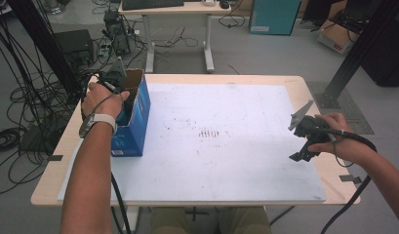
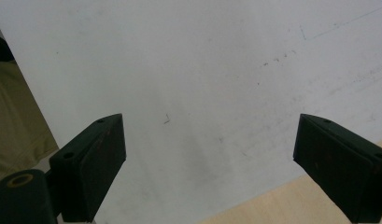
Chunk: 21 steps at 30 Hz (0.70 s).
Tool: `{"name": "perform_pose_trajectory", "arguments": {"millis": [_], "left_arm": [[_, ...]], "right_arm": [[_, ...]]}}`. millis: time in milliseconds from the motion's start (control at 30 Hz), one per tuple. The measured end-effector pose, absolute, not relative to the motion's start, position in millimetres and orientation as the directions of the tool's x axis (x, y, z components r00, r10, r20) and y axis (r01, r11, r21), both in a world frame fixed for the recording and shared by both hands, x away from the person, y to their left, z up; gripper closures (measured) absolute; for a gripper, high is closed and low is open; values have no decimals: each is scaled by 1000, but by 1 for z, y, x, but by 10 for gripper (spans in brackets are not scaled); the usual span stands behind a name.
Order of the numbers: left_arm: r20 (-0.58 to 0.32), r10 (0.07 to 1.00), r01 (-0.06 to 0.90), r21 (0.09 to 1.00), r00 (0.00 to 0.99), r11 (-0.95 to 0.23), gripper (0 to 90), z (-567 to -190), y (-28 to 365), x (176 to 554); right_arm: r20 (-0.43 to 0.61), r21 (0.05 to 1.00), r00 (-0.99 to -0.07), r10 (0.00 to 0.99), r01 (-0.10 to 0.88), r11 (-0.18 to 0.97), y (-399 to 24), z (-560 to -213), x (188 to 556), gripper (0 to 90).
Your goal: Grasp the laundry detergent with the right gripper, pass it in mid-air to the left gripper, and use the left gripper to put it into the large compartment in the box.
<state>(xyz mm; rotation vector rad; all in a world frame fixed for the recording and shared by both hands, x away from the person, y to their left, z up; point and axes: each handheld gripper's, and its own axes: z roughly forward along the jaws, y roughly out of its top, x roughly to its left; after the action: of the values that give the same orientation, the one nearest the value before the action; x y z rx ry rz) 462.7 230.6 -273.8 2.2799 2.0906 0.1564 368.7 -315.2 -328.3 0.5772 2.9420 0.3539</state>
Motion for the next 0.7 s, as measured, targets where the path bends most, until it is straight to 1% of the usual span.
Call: {"name": "perform_pose_trajectory", "arguments": {"millis": [33,133,400,500,633,667,700], "left_arm": [[44,995,991,100,85,-89,365,-274,231,463],[41,995,990,106,90,-94,287,-277,231,463],[14,995,989,111,97,-98,276,-278,232,462],[17,994,986,122,109,-110,275,-276,233,461],[18,991,981,140,132,-134,273,-273,233,458],[19,990,980,145,138,-139,273,-271,233,457],[18,990,979,147,140,-141,273,-270,233,457]], "right_arm": [[-72,252,-917,392,363,897,-315,-328,368,92],[-71,252,-919,388,360,898,-316,-328,368,92],[-73,247,-915,396,368,896,-322,-327,367,92],[-73,246,-911,405,377,893,-322,-326,366,92],[-72,245,-917,392,365,898,-319,-325,366,92],[-81,266,-912,402,369,891,-318,-326,365,92],[-73,254,-915,396,367,895,-316,-325,365,92]]}}
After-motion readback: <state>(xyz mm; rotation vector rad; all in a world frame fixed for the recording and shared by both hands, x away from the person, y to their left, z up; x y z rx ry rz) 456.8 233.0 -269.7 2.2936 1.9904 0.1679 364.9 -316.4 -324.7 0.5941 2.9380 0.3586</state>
